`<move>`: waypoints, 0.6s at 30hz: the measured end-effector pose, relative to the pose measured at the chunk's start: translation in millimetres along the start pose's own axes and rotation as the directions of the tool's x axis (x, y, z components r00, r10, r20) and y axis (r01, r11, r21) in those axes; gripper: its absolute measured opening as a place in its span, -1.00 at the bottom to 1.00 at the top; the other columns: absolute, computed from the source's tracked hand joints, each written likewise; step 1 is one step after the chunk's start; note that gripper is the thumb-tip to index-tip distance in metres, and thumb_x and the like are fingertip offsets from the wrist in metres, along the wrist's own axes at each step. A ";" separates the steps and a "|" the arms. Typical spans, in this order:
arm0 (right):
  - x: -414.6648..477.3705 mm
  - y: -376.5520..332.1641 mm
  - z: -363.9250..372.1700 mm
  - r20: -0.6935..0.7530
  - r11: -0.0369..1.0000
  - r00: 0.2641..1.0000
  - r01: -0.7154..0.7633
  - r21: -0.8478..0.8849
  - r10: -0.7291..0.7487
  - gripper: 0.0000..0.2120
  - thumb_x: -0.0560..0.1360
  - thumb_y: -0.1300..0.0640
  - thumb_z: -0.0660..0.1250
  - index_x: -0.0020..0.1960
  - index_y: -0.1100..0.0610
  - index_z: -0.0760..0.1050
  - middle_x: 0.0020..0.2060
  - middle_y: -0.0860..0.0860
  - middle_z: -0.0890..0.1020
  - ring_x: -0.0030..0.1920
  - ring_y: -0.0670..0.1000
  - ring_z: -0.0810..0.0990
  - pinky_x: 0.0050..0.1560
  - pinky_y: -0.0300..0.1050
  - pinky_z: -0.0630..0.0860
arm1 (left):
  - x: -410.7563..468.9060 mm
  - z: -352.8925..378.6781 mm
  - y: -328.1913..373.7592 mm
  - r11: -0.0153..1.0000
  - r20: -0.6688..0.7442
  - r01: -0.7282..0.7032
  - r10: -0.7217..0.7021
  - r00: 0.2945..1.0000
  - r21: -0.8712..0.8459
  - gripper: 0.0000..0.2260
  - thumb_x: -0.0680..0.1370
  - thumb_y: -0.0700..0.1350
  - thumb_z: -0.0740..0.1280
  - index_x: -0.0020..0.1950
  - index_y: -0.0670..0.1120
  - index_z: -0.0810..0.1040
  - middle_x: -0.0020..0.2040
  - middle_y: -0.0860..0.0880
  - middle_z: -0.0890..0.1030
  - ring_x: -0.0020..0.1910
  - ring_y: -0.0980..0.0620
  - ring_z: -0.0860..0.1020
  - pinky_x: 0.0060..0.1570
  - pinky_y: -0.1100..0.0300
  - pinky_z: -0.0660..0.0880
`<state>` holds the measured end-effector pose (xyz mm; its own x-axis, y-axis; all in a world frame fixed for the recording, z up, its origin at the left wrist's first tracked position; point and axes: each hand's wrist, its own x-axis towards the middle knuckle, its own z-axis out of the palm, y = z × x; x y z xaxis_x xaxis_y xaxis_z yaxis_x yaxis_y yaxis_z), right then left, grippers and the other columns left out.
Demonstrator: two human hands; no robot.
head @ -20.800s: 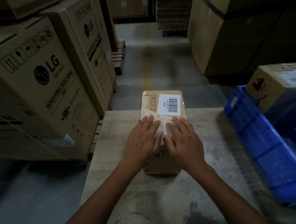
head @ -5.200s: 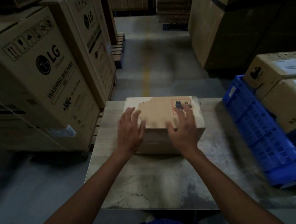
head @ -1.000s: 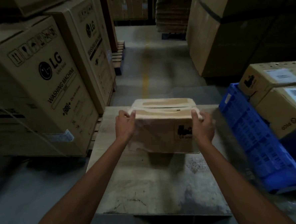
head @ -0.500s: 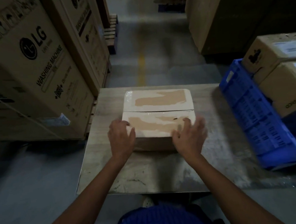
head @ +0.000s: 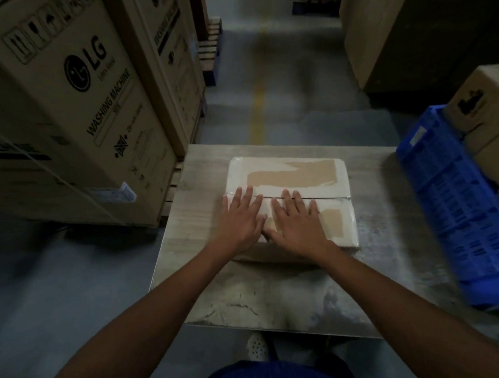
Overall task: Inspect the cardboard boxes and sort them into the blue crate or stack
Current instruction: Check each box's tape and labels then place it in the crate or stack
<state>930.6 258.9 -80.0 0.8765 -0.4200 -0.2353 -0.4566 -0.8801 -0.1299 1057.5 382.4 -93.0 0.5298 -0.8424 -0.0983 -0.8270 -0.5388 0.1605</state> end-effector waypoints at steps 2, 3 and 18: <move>-8.7 -4.1 3.6 0.001 1.000 1.000 0.007 -0.015 -0.007 -0.15 0.51 -0.46 -0.26 0.66 0.01 -0.09 0.64 0.14 -0.14 0.62 0.20 -0.18 0.54 0.37 -0.13 | -9.6 0.6 0.8 1.000 -0.009 -0.011 0.012 1.000 0.012 -0.50 0.70 0.13 -0.06 0.63 0.01 0.11 0.65 -0.09 0.00 0.62 -0.11 -0.07 0.53 -0.18 -0.16; -10.1 -4.0 1.5 0.005 1.000 1.000 0.004 -0.019 -0.004 -0.13 0.49 -0.46 -0.26 0.65 0.01 -0.04 0.64 0.15 -0.09 0.62 0.21 -0.13 0.53 0.37 -0.07 | -10.9 -0.8 2.1 1.000 -0.007 -0.009 0.009 1.000 0.014 -0.50 0.69 0.12 -0.04 0.62 0.01 0.14 0.65 -0.10 0.04 0.62 -0.12 -0.04 0.52 -0.18 -0.13; 55.7 24.7 -32.1 0.207 0.998 0.977 0.055 0.006 -0.055 -0.07 0.50 -0.48 0.10 0.64 -0.09 -0.26 0.62 0.04 -0.30 0.61 0.16 -0.30 0.51 0.39 -0.19 | 52.3 -25.9 5.4 0.996 0.157 0.012 -0.025 0.987 0.084 -0.37 0.64 0.27 0.01 0.64 0.05 -0.05 0.64 -0.18 -0.13 0.61 -0.21 -0.14 0.50 -0.32 -0.07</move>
<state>973.0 206.7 -65.4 0.8497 -0.3157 -0.4224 -0.4085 -0.9006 -0.1486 1085.7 335.6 -71.9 0.5138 -0.8190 -0.2554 -0.8337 -0.5469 0.0763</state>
